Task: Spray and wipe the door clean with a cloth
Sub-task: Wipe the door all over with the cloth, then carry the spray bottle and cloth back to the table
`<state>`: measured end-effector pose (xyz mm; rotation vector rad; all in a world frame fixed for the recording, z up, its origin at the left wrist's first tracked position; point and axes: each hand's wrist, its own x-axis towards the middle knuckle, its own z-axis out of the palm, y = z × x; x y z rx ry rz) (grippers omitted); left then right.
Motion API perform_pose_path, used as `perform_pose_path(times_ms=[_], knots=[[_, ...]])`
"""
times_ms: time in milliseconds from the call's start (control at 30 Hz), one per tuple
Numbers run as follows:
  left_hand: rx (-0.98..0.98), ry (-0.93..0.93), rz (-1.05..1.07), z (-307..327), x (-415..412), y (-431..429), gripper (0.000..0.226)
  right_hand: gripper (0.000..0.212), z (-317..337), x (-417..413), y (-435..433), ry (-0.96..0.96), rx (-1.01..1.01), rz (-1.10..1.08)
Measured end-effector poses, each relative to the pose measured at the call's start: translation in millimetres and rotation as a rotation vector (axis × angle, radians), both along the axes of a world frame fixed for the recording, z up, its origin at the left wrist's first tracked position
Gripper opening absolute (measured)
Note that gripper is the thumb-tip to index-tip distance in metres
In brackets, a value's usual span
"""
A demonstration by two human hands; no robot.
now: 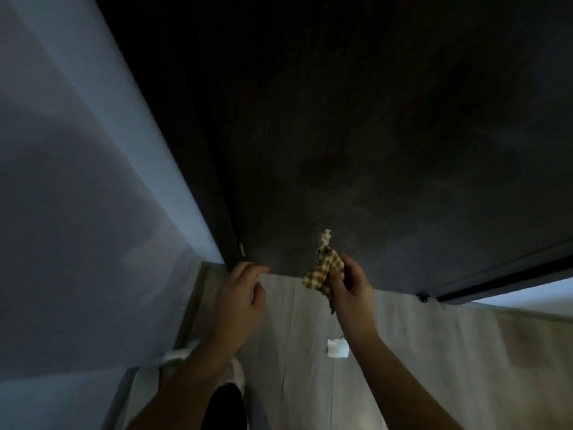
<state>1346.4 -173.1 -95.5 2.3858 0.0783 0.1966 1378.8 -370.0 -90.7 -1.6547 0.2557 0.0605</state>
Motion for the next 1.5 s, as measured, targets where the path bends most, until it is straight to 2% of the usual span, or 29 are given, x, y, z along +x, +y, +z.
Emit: perform_pose_path(times_ms=[133,333,467,600,800,933,1033,1167,1300,1400,1500], knots=[[-0.031,-0.001,0.045,52.3,-60.4,-10.5,0.03,0.029,54.7,-33.2,-9.5,0.104,-0.083,0.106],[-0.067,0.162,0.222,112.1,-129.1,-8.5,0.027,0.024,119.6,-73.0,-7.3,0.203,-0.193,0.33],[-0.09,0.231,0.36,126.0,-165.7,10.7,0.025,0.029,122.0,-92.5,9.5,0.263,-0.28,0.431],[-0.115,0.344,0.46,109.4,-196.5,33.3,0.023,0.03,108.7,-103.6,32.6,0.324,-0.294,0.467],[-0.17,0.514,0.525,36.6,-226.2,63.1,0.031,0.029,41.3,-113.2,68.5,0.411,-0.254,0.508],[-0.285,0.725,0.581,-46.0,-225.6,76.8,0.053,0.03,-25.4,-107.3,86.9,0.439,-0.226,0.534],[-0.374,0.754,0.7,-114.6,-212.9,81.2,0.063,0.03,-82.0,-100.9,96.0,0.453,-0.245,0.535],[-0.381,0.618,0.802,-224.7,-195.7,85.3,0.072,0.034,-175.6,-94.6,98.2,0.416,-0.243,0.544],[-0.472,0.457,0.946,-321.7,-182.8,85.9,0.08,0.031,-270.3,-91.7,99.5,0.388,-0.222,0.572],[-0.496,0.383,0.977,-371.7,-172.4,89.3,0.088,0.032,-325.5,-92.2,101.1,0.351,-0.228,0.593],[-0.482,0.178,0.985,-404.9,-157.3,90.1,0.08,0.034,-367.7,-90.0,104.2,0.317,-0.238,0.61]])
